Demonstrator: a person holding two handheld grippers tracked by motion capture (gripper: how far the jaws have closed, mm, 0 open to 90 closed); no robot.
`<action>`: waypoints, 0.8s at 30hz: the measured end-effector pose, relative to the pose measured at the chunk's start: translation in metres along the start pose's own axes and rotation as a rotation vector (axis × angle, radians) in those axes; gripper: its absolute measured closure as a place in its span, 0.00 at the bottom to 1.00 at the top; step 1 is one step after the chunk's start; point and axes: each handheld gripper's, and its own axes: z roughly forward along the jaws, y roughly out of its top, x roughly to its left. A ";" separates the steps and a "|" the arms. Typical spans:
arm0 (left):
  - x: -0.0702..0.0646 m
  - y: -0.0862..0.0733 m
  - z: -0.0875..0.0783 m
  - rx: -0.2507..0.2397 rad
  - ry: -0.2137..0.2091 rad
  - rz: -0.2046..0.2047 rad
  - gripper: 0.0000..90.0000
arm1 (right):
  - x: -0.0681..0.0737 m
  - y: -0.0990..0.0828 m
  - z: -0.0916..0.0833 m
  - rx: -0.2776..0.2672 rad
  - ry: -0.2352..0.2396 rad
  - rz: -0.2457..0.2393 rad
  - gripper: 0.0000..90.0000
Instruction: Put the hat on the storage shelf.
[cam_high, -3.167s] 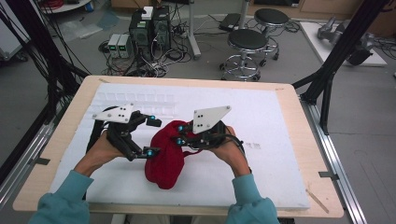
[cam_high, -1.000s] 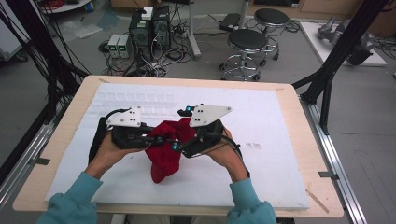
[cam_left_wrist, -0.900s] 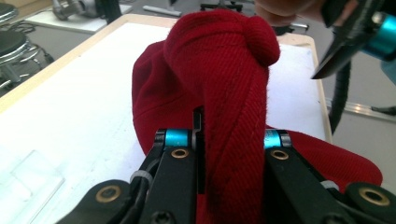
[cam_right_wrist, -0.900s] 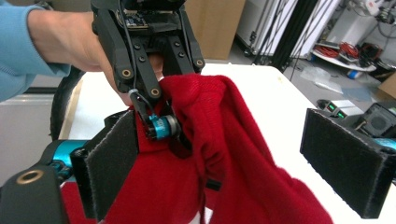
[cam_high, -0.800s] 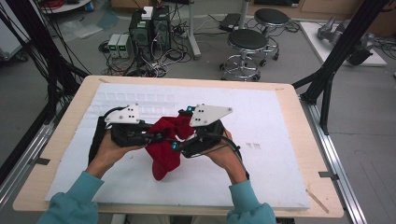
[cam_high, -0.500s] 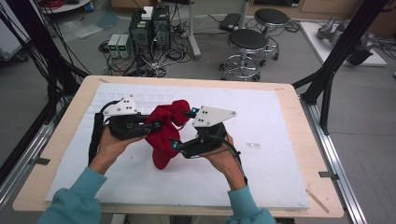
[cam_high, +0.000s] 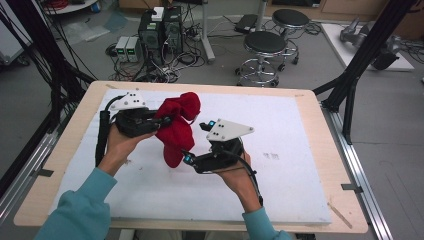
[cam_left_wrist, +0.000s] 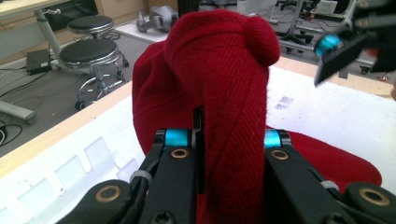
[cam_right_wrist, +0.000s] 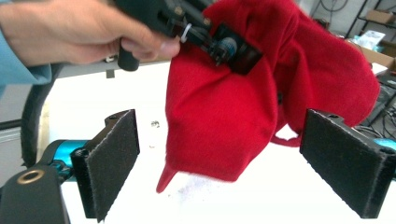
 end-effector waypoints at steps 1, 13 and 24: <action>0.001 0.001 0.000 -0.005 -0.001 -0.007 0.92 | 0.001 -0.002 0.000 -0.001 -0.006 0.009 0.12; 0.007 -0.001 0.008 -0.026 -0.006 -0.060 0.92 | 0.009 -0.026 0.006 0.025 -0.027 0.092 0.16; 0.003 0.007 0.009 -0.049 0.010 -0.064 0.92 | 0.011 -0.030 0.019 0.084 -0.008 0.155 0.29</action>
